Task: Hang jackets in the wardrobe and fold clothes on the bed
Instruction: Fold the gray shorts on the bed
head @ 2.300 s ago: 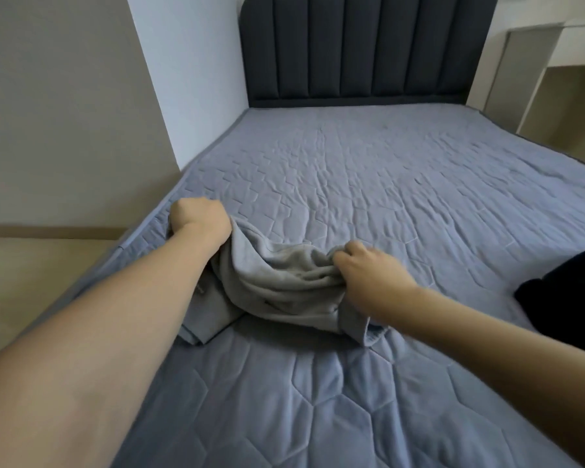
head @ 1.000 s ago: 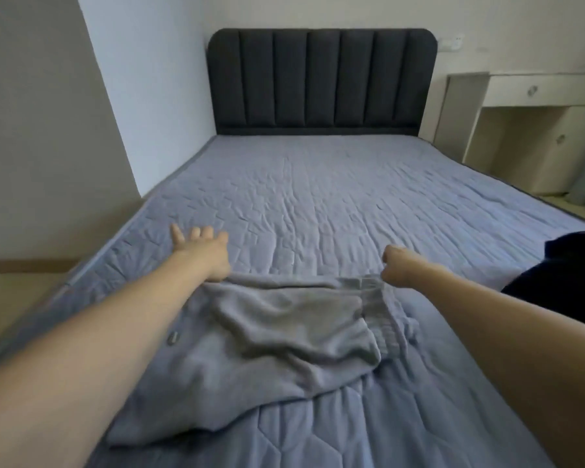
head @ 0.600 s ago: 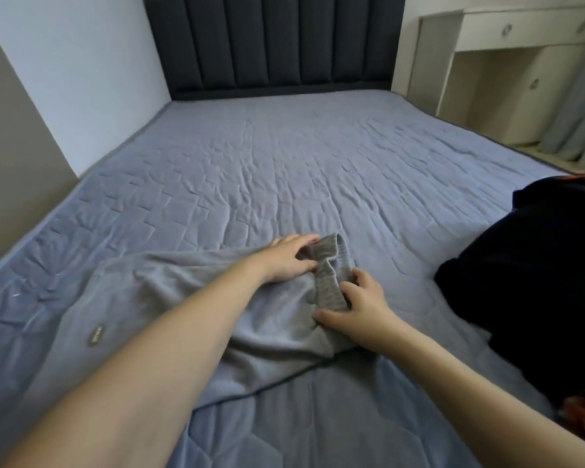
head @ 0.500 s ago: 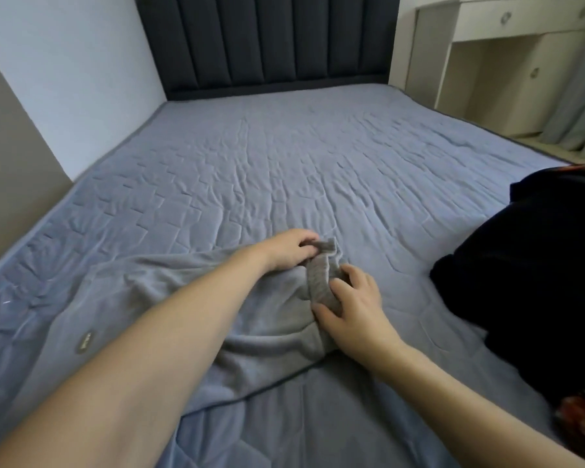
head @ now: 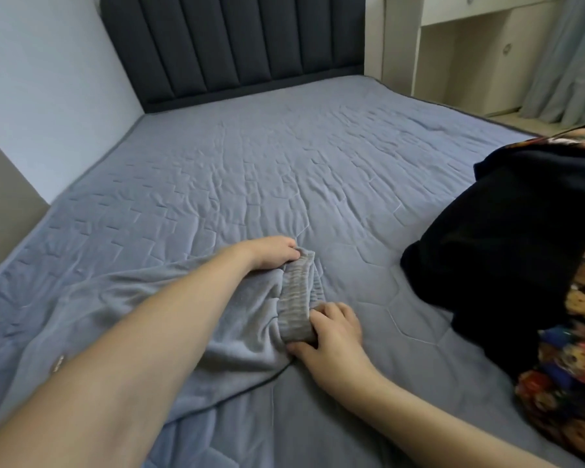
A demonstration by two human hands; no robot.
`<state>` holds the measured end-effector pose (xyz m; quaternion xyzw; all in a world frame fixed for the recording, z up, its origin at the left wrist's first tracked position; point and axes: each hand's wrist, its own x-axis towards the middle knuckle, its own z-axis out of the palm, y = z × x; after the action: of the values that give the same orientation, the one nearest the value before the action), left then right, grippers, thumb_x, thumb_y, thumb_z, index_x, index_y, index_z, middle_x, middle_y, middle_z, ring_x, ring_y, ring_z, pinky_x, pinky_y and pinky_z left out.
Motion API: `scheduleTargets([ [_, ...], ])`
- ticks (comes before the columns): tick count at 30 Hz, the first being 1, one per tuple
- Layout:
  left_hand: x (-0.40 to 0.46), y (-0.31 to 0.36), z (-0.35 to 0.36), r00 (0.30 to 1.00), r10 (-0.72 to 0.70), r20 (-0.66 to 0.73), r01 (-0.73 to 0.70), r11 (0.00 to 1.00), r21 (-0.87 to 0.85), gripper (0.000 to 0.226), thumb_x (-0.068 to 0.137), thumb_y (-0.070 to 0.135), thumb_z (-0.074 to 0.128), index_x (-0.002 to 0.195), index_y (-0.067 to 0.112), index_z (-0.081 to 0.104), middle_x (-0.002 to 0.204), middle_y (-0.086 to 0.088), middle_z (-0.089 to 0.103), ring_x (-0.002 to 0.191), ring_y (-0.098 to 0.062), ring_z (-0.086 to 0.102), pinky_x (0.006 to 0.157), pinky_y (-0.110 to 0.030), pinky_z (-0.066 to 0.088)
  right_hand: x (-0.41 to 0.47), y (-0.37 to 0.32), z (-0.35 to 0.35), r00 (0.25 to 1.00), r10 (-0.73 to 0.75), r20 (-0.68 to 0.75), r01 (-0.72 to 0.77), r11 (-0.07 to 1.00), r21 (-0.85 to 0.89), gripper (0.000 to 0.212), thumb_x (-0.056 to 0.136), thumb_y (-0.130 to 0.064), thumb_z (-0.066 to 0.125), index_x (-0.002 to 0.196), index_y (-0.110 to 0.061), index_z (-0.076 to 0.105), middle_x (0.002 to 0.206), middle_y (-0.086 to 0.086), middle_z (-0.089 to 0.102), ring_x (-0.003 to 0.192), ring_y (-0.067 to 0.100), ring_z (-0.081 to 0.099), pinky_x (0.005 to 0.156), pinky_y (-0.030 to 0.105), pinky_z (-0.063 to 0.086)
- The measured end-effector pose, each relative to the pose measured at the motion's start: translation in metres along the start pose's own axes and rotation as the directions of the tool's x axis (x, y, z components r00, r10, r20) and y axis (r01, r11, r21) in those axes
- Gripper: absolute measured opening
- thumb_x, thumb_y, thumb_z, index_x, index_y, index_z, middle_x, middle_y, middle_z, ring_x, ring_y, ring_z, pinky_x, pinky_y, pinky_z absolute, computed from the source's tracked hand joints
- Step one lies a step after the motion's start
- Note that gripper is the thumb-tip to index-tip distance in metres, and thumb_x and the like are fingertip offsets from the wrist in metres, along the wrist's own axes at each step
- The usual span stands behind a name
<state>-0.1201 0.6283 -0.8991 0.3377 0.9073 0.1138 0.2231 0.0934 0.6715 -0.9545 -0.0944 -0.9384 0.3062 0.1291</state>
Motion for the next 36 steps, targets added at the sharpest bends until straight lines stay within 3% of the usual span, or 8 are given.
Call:
scheduleTargets([
  [6,-0.002,-0.005,0.0,0.971,-0.065,-0.23,0.072,0.997,0.023,0.026,0.103,0.022,0.028,0.097,0.01,0.05,0.123,-0.017,0.056,0.105,-0.026,0.052,0.08,-0.031,0.034,0.003,0.011,-0.017,0.97,0.069,0.234,-0.237,0.492,0.838,0.022,0.08,-0.01,0.055,0.095,0.001,0.065,0.095,0.009,0.071,0.093,0.025,0.064,0.087,0.039,0.049],
  [13,0.006,-0.01,0.026,0.926,-0.065,-0.373,0.024,0.993,-0.112,0.018,0.099,0.019,0.032,0.101,0.016,0.05,0.117,-0.02,0.058,0.113,-0.034,0.05,0.098,-0.043,0.04,0.012,0.004,-0.019,0.937,0.318,0.141,-0.341,0.762,0.551,0.047,0.081,-0.056,0.065,0.081,-0.009,0.067,0.109,0.003,0.056,0.103,0.019,0.056,0.092,0.034,0.048],
  [19,0.009,-0.008,0.003,0.901,-0.068,-0.428,-0.21,0.796,-0.567,0.033,0.09,-0.006,0.038,0.095,0.006,0.069,0.085,-0.008,0.065,0.074,-0.015,0.057,0.063,-0.017,0.046,0.031,0.01,-0.047,0.756,0.178,0.63,-0.654,0.215,0.725,0.019,0.09,-0.026,0.065,0.097,-0.01,0.071,0.086,0.009,0.073,0.069,0.022,0.07,0.054,0.033,0.058],
  [22,0.017,-0.016,0.018,0.882,-0.028,-0.47,-0.186,0.896,-0.403,0.03,0.093,-0.001,0.041,0.098,0.012,0.067,0.106,-0.019,0.064,0.091,-0.024,0.058,0.087,-0.035,0.048,0.031,0.016,-0.046,0.821,0.232,0.522,-0.549,0.574,0.608,0.026,0.096,-0.036,0.055,0.087,-0.013,0.064,0.068,0.002,0.063,0.053,0.014,0.056,0.046,0.027,0.044],
  [25,0.017,-0.026,0.046,0.902,-0.022,-0.432,0.067,0.994,0.091,0.028,0.101,0.026,0.036,0.12,0.024,0.057,0.13,-0.009,0.047,0.121,-0.032,0.04,0.106,-0.04,0.028,0.032,0.016,-0.04,0.886,0.245,0.394,-0.313,0.942,0.118,0.035,0.1,-0.035,0.043,0.11,-0.005,0.059,0.1,0.011,0.064,0.087,0.025,0.059,0.076,0.032,0.045],
  [30,-0.031,-0.042,0.028,0.836,-0.036,-0.548,0.139,0.979,0.148,0.052,0.097,0.052,0.023,0.146,0.032,0.028,0.157,-0.002,0.014,0.142,-0.027,0.014,0.116,-0.046,0.001,0.052,-0.004,-0.044,0.881,0.315,0.353,-0.239,0.941,-0.241,0.075,0.094,-0.02,0.043,0.153,-0.016,-0.002,0.15,0.022,0.023,0.122,0.039,0.04,0.101,0.044,0.035],
  [33,-0.095,-0.095,0.034,0.81,-0.055,-0.583,0.185,0.969,0.165,0.062,0.091,0.058,0.017,0.15,0.037,0.023,0.162,0.002,0.008,0.148,-0.02,0.005,0.116,-0.047,-0.012,0.061,-0.032,-0.024,0.997,-0.028,0.072,0.058,0.887,-0.459,0.074,0.092,-0.035,0.042,0.154,-0.021,0.005,0.157,0.017,0.004,0.143,0.037,0.01,0.116,0.051,0.005],
  [36,-0.141,-0.167,0.033,0.849,-0.286,-0.445,0.387,0.909,0.154,0.059,0.098,0.059,0.017,0.154,0.039,0.014,0.164,0.004,0.002,0.151,-0.019,-0.001,0.117,-0.053,-0.013,0.082,-0.061,0.022,0.947,-0.268,0.178,0.315,0.881,-0.353,0.063,0.097,-0.054,0.027,0.153,-0.029,0.016,0.162,0.009,0.007,0.149,0.027,0.003,0.116,0.05,-0.01],
])
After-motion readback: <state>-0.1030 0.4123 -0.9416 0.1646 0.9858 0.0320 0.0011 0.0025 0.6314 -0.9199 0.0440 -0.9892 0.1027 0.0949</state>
